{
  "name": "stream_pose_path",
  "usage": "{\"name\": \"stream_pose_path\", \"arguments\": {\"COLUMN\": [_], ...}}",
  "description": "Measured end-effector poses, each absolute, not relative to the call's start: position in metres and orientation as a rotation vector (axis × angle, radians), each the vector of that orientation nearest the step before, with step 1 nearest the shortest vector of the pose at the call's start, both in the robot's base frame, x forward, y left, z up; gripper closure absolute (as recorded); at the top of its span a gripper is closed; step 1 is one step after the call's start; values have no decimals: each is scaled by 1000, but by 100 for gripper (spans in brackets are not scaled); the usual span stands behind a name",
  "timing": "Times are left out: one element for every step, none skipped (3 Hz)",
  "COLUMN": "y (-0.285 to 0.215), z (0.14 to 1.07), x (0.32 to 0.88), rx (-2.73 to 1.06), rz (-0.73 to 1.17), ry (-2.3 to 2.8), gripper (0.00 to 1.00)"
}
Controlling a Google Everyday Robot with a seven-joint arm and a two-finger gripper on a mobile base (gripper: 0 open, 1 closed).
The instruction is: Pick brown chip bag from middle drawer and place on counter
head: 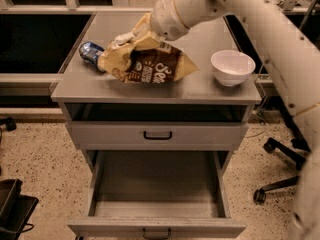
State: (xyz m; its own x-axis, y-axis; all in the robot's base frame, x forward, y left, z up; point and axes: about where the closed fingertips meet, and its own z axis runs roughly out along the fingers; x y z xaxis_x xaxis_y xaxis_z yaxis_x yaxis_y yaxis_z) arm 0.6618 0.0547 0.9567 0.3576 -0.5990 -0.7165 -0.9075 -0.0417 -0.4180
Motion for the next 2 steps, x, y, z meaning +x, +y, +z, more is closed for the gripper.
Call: {"name": "stream_pose_path", "arguments": {"y": [70, 76], "z": [950, 958], "x": [701, 706], "rx": [-1769, -1762], "rz": [402, 396], "ry": [1344, 1329], "gripper": [100, 81]}}
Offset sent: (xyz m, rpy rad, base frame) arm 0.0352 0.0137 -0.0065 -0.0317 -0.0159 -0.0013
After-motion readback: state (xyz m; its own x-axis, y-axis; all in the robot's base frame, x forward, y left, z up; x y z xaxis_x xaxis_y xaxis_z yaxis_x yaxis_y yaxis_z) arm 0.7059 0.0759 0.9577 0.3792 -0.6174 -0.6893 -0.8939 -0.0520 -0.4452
